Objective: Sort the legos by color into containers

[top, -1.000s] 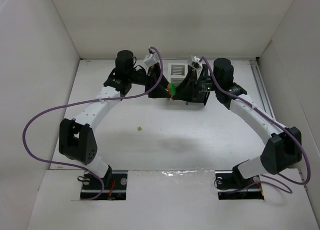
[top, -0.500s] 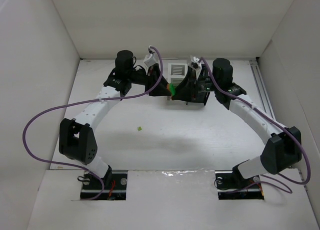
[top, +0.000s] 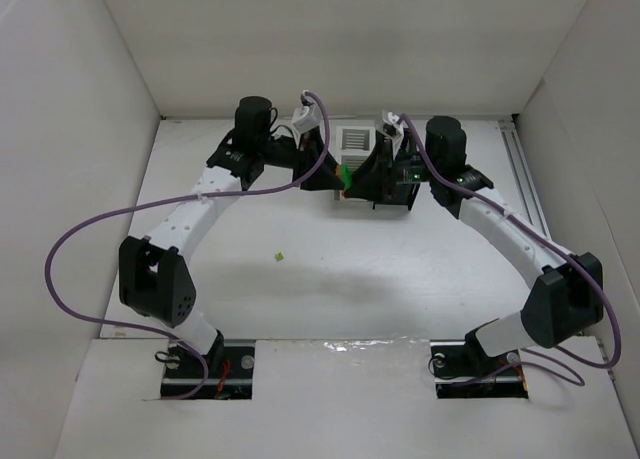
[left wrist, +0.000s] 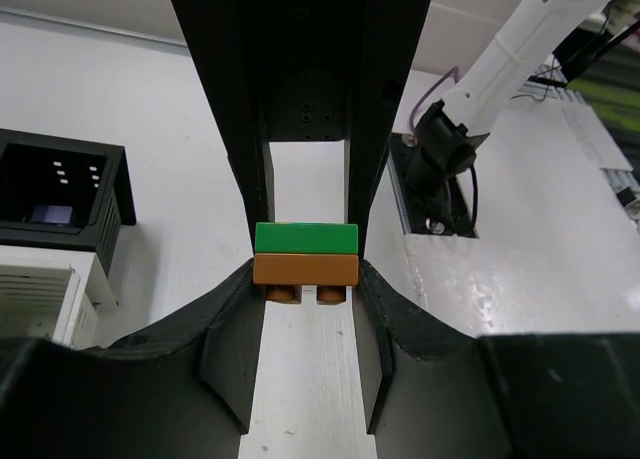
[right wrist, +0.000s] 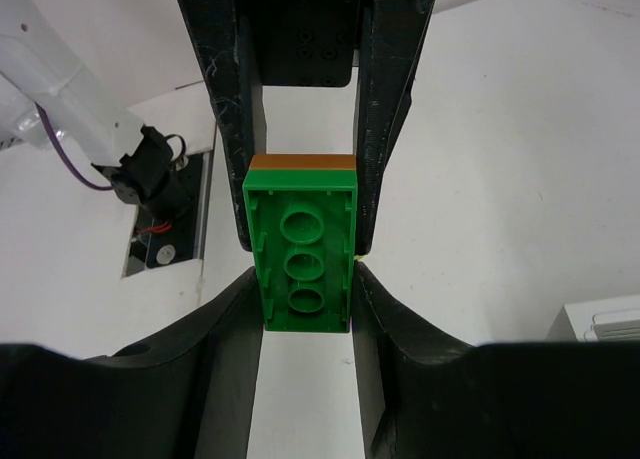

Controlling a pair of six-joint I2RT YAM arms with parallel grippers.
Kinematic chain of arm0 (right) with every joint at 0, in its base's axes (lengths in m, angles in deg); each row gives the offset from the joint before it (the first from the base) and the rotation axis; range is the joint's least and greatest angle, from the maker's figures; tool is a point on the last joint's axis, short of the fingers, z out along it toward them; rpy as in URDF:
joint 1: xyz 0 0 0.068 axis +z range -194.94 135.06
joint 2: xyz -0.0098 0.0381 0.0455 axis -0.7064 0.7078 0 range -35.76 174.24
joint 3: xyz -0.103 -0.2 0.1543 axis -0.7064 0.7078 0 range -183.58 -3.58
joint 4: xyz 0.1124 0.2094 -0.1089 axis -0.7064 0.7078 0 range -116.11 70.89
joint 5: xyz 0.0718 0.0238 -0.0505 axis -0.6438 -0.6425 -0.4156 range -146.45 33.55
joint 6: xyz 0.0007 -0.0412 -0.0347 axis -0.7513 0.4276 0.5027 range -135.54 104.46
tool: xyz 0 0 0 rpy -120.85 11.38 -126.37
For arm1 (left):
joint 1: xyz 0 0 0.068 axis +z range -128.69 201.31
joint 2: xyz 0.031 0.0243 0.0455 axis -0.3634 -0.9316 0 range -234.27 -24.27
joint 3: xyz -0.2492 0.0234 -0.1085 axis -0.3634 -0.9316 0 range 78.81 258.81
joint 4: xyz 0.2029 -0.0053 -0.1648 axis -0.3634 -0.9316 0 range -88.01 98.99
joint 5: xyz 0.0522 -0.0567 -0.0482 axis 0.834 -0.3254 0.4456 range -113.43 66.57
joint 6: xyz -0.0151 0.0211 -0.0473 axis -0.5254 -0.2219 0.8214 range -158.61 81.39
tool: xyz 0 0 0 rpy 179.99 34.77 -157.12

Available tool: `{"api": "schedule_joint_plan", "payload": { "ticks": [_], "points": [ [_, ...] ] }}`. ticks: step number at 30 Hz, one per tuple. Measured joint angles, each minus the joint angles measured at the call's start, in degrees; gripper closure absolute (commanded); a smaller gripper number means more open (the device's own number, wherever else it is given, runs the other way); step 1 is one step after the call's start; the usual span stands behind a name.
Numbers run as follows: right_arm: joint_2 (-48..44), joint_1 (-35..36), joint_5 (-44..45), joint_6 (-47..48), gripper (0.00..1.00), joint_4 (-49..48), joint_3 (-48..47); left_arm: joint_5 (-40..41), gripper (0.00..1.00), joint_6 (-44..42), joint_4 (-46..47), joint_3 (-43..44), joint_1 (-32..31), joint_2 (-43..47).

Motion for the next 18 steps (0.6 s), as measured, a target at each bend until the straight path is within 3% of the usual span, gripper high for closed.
{"api": "schedule_joint_plan", "payload": {
  "ticks": [4,7,18],
  "points": [
    [0.0,-0.1,0.0,0.8,0.62,0.1,0.0,1.8,1.00,-7.2,-8.8,3.3,-0.7,-0.5],
    [0.0,0.0,0.1,1.3,0.53,1.0,0.0,2.2,1.00,-9.6,-11.6,3.9,-0.8,-0.5],
    [0.0,0.0,1.2,1.3,0.53,2.5,0.0,3.4,1.00,-12.9,-13.5,4.0,-1.6,-1.1]
  ]
}}
